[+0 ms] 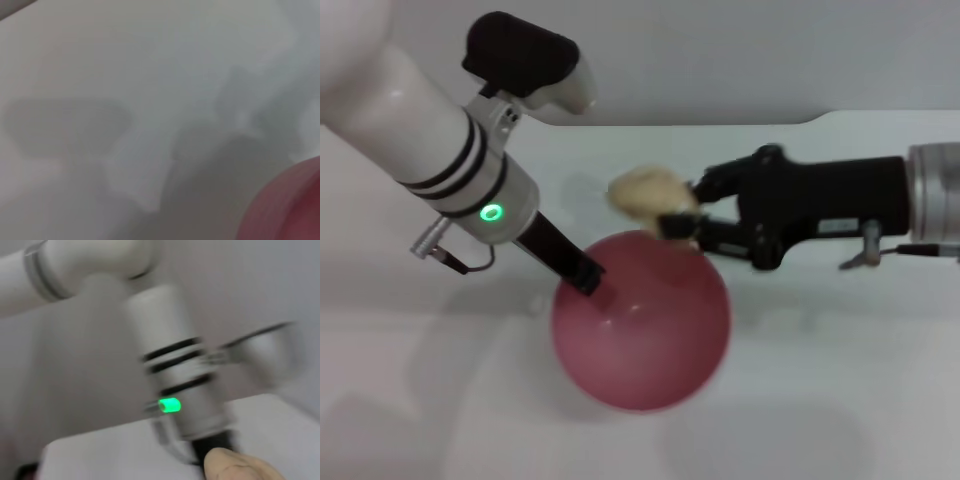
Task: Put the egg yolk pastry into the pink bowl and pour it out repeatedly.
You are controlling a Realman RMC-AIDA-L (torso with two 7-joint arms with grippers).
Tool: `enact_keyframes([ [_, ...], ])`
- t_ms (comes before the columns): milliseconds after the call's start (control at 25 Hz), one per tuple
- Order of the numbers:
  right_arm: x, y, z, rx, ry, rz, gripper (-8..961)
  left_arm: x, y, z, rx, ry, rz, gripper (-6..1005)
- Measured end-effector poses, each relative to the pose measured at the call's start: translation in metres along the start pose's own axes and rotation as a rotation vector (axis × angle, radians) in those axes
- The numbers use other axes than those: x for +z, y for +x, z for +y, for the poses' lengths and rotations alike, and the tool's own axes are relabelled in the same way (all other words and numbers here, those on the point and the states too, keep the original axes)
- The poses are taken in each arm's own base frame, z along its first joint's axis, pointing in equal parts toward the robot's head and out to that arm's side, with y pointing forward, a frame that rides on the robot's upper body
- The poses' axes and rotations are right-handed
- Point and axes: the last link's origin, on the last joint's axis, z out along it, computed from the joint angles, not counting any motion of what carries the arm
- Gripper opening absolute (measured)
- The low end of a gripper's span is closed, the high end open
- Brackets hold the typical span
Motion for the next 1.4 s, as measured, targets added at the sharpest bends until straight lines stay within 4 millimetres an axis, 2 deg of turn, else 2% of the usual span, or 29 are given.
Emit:
enact_keyframes([
  [160,0.023,0.010,0.010,-0.015,-0.092,0.170,245,0.002,0.002,0.007,0.000,-0.028,0.007,-1],
  [280,0.032,0.023,0.010,0.036,-0.085,0.290,222,0.001,0.003,0.008,-0.006,-0.036,0.013,-1],
  [440,0.031,0.030,0.007,0.089,-0.052,0.339,228,-0.001,0.004,0.005,-0.014,-0.035,0.024,-1],
  [520,0.023,0.030,0.004,0.135,-0.019,0.321,238,-0.002,0.005,0.005,-0.013,-0.031,0.032,-1],
  [600,0.018,0.029,0.000,0.163,0.006,0.308,308,-0.002,0.006,0.005,-0.008,-0.028,0.039,0],
  [760,-0.010,0.020,-0.014,0.244,0.102,0.216,448,-0.001,0.009,0.005,0.006,-0.019,0.057,0],
  [880,-0.039,0.014,-0.021,0.287,0.178,0.102,446,0.002,0.010,0.005,0.014,-0.005,0.084,0],
  [1000,-0.077,0.016,-0.028,0.350,0.278,-0.019,444,0.005,0.013,0.008,0.045,0.022,0.155,0],
  [1080,-0.099,0.024,-0.030,0.398,0.343,-0.069,444,0.006,0.016,0.015,0.092,0.042,0.225,-1],
  [1240,-0.141,0.056,-0.032,0.523,0.480,-0.141,444,0.002,0.026,0.038,0.266,0.103,0.438,-1],
  [1400,-0.169,0.082,-0.021,0.603,0.571,-0.187,444,0.003,0.026,0.054,0.456,0.221,0.615,-1],
])
